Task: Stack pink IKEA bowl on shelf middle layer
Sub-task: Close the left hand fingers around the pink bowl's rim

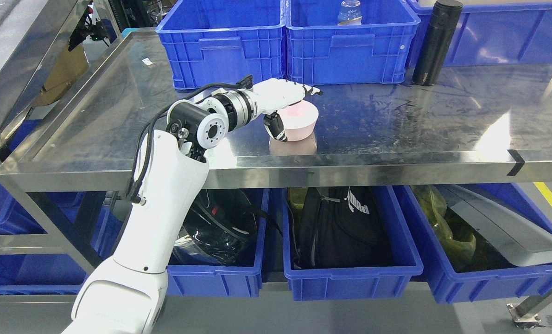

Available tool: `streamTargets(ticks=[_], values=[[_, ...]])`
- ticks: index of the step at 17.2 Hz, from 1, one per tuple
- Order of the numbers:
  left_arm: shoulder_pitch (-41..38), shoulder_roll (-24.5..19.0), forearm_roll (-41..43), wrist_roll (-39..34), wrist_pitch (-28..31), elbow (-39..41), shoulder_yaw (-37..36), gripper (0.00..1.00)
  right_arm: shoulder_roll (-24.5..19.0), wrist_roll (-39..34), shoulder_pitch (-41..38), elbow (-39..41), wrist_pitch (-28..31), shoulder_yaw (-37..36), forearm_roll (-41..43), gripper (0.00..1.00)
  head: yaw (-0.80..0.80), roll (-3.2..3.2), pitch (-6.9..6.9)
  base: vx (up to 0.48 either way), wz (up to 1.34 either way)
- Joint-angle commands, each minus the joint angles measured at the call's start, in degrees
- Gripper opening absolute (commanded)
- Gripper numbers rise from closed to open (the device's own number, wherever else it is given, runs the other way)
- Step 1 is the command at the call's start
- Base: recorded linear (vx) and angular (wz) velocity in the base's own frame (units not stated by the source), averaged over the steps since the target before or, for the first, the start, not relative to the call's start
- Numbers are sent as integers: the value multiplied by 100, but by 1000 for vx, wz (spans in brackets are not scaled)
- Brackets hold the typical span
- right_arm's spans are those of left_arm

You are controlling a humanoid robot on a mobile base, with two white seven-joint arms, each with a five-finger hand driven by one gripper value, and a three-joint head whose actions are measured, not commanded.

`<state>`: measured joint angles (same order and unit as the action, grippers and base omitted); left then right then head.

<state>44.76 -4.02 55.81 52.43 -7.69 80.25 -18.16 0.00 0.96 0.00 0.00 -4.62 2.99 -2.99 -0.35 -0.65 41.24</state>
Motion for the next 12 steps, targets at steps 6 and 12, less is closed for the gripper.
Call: streamTargets(ticks=[6,12], values=[[235,68,360,681,13,-774,-179,92,100,10,-26,100,-4,0,0,100,0,0,0,0,0],[296,51,369,690,13,-774,-21,88,100,10,-27,100,-4,0,0,100,0,0,-1,0,0]])
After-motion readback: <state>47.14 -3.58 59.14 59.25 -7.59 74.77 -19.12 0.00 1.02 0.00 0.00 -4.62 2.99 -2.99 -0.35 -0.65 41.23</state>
